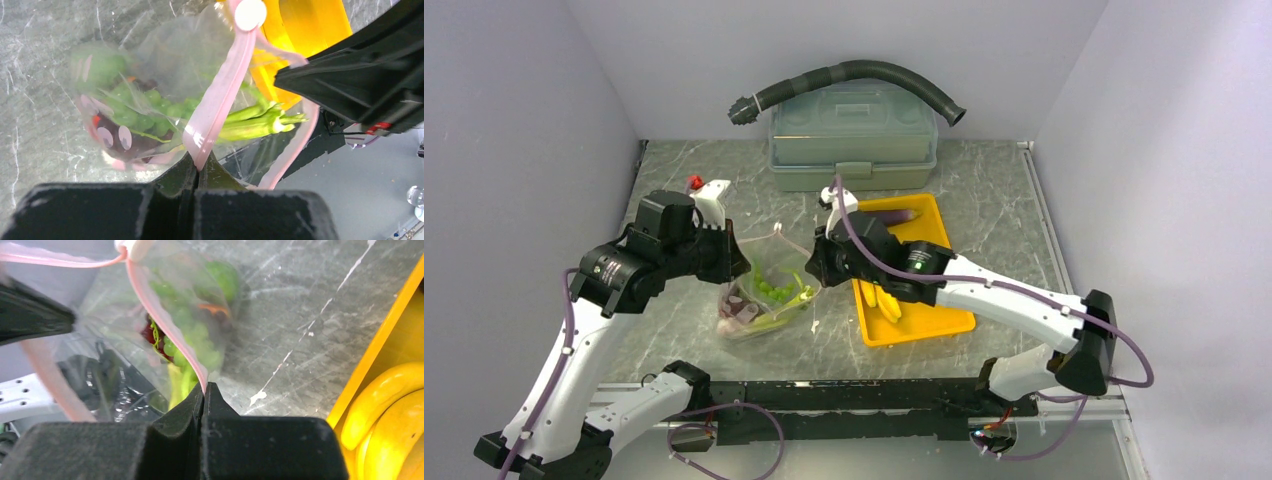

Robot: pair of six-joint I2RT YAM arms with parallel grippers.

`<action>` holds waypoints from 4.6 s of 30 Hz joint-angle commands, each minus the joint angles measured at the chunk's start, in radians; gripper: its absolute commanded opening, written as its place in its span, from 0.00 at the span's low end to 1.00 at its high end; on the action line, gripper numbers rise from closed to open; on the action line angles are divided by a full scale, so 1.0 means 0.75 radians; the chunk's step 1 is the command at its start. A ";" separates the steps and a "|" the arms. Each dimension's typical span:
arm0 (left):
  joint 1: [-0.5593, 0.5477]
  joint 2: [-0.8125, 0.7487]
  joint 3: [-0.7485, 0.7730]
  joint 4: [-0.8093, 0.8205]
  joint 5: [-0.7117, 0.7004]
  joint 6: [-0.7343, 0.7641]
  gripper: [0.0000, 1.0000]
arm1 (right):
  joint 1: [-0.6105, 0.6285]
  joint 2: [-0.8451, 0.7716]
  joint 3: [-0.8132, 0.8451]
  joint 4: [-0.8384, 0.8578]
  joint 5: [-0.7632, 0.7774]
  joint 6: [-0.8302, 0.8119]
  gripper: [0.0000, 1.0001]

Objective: Place the food in the zip-top bag and seal the zipper
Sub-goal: Adjust the zipper food storage bag at the center of the board, then pick up the fake vegetable from the bin.

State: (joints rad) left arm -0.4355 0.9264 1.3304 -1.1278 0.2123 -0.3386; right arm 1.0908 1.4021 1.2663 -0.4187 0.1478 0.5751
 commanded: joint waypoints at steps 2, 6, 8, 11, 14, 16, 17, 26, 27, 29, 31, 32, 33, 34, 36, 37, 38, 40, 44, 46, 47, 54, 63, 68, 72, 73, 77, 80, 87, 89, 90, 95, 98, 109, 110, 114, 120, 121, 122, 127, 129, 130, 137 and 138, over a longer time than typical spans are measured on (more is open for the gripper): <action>-0.002 -0.008 0.069 0.027 -0.007 -0.019 0.00 | -0.004 -0.054 0.131 -0.028 0.051 -0.053 0.00; -0.003 -0.004 0.073 0.022 -0.013 -0.019 0.00 | -0.004 -0.049 0.076 0.024 0.026 -0.031 0.00; -0.002 -0.004 0.074 0.021 -0.013 -0.020 0.00 | -0.004 -0.042 0.071 0.022 0.029 -0.028 0.00; -0.002 -0.005 0.082 0.013 -0.021 -0.017 0.00 | -0.004 -0.028 0.079 0.003 0.039 -0.034 0.00; -0.003 -0.006 0.099 0.006 -0.041 -0.012 0.00 | -0.003 -0.015 0.096 -0.023 0.045 -0.049 0.01; -0.002 0.004 0.119 -0.008 -0.068 -0.003 0.00 | -0.004 -0.007 0.101 -0.027 0.051 -0.058 0.01; -0.002 0.010 0.131 -0.015 -0.083 0.002 0.00 | -0.004 0.004 0.101 -0.026 0.054 -0.062 0.00; -0.002 0.051 0.260 -0.066 -0.113 0.035 0.00 | -0.007 0.129 0.075 0.045 0.042 -0.037 0.00; -0.003 0.056 0.266 -0.072 -0.113 0.038 0.00 | -0.008 0.146 0.079 0.051 0.040 -0.035 0.00; -0.003 0.058 0.259 -0.070 -0.105 0.037 0.00 | -0.012 0.181 0.088 0.064 0.037 -0.035 0.00; -0.002 0.056 0.230 -0.056 -0.096 0.029 0.00 | -0.019 0.202 0.103 0.060 0.032 -0.035 0.00; -0.002 0.052 0.210 -0.043 -0.092 0.028 0.00 | -0.021 0.209 0.110 0.053 0.034 -0.035 0.00; -0.002 0.051 0.192 -0.036 -0.091 0.025 0.00 | -0.023 0.209 0.115 0.049 0.037 -0.036 0.00; -0.002 0.050 0.173 -0.030 -0.089 0.025 0.00 | -0.025 0.207 0.117 0.047 0.040 -0.038 0.00; -0.002 0.048 0.141 -0.011 -0.087 0.022 0.00 | -0.027 0.192 0.119 0.042 0.044 -0.044 0.08; -0.003 0.046 0.125 -0.002 -0.087 0.019 0.00 | -0.028 0.180 0.121 0.038 0.049 -0.050 0.14; -0.003 0.045 0.108 0.008 -0.085 0.018 0.00 | -0.027 0.168 0.123 0.035 0.052 -0.055 0.19; -0.002 0.049 0.087 0.024 -0.083 0.018 0.00 | -0.027 0.138 0.126 0.033 0.058 -0.065 0.28; -0.002 0.057 0.055 0.050 -0.081 0.017 0.00 | -0.027 0.077 0.137 0.018 0.086 -0.080 0.42; -0.003 0.058 0.046 0.061 -0.081 0.017 0.00 | -0.028 0.043 0.147 -0.004 0.118 -0.089 0.47; -0.002 0.059 0.043 0.062 -0.081 0.019 0.00 | -0.027 0.020 0.145 -0.013 0.141 -0.094 0.48; -0.002 0.061 0.033 0.086 -0.080 0.025 0.00 | -0.056 -0.179 0.103 -0.060 0.354 -0.137 0.63; -0.002 0.060 -0.011 0.151 -0.064 0.045 0.00 | -0.314 -0.322 -0.028 -0.093 0.375 -0.125 0.71; -0.002 0.041 -0.042 0.186 -0.064 0.050 0.00 | -0.416 -0.309 -0.071 -0.100 0.383 -0.107 0.73; -0.002 0.024 -0.065 0.208 -0.067 0.056 0.00 | -0.480 -0.247 -0.075 -0.115 0.390 -0.061 0.75; -0.002 0.019 -0.070 0.214 -0.064 0.059 0.00 | -0.495 -0.227 -0.079 -0.113 0.388 -0.049 0.75; -0.002 0.003 -0.099 0.240 -0.062 0.069 0.00 | -0.568 -0.179 -0.113 -0.059 0.339 0.014 0.76; -0.002 0.000 -0.120 0.256 -0.050 0.071 0.00 | -0.630 -0.123 -0.118 -0.044 0.294 0.084 0.76; -0.002 -0.023 -0.181 0.320 -0.054 0.081 0.00 | -0.725 0.024 -0.111 0.004 0.285 0.292 0.76; -0.002 -0.036 -0.196 0.338 -0.048 0.083 0.00 | -0.751 0.074 -0.113 0.020 0.290 0.360 0.76; -0.002 -0.042 -0.202 0.345 -0.046 0.082 0.00 | -0.764 0.095 -0.112 0.025 0.296 0.394 0.76; -0.002 -0.057 -0.220 0.369 -0.026 0.082 0.00 | -0.827 0.225 -0.109 0.070 0.270 0.559 0.75; -0.002 -0.057 -0.218 0.368 -0.027 0.086 0.00 | -0.857 0.279 -0.111 0.090 0.267 0.630 0.75; -0.002 -0.050 -0.254 0.418 0.009 0.089 0.00 | -0.915 0.494 -0.065 0.163 0.277 0.835 0.74; -0.002 -0.047 -0.255 0.416 0.017 0.090 0.00 | -0.918 0.510 -0.065 0.177 0.274 0.852 0.74; -0.002 -0.050 -0.257 0.415 0.027 0.088 0.00 | -0.922 0.558 -0.055 0.207 0.295 0.916 0.74; -0.003 -0.063 -0.255 0.399 0.011 0.102 0.00 | -0.934 0.611 -0.047 0.242 0.318 0.989 0.73; -0.003 -0.063 -0.254 0.397 0.008 0.105 0.00 | -0.938 0.619 -0.046 0.249 0.317 0.999 0.73; -0.002 -0.062 -0.251 0.394 0.006 0.107 0.00 | -0.939 0.628 -0.048 0.259 0.314 1.010 0.73; -0.002 -0.061 -0.248 0.388 -0.003 0.116 0.00 | -0.945 0.692 -0.017 0.264 0.300 1.048 0.73; -0.002 -0.063 -0.247 0.385 -0.014 0.120 0.00 | -0.945 0.709 -0.010 0.262 0.301 1.061 0.72; -0.002 -0.063 -0.246 0.383 -0.020 0.121 0.00 | -0.946 0.715 -0.009 0.269 0.302 1.070 0.72; -0.002 -0.059 -0.237 0.378 -0.017 0.122 0.00 | -0.957 0.773 0.003 0.277 0.301 1.111 0.70; -0.002 -0.059 -0.233 0.376 -0.016 0.122 0.00 | -0.957 0.779 0.000 0.281 0.300 1.117 0.69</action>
State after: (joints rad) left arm -0.4355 0.8978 1.1370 -0.8730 0.2081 -0.2733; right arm 0.3855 1.9480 1.2446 -0.2352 0.3584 1.3712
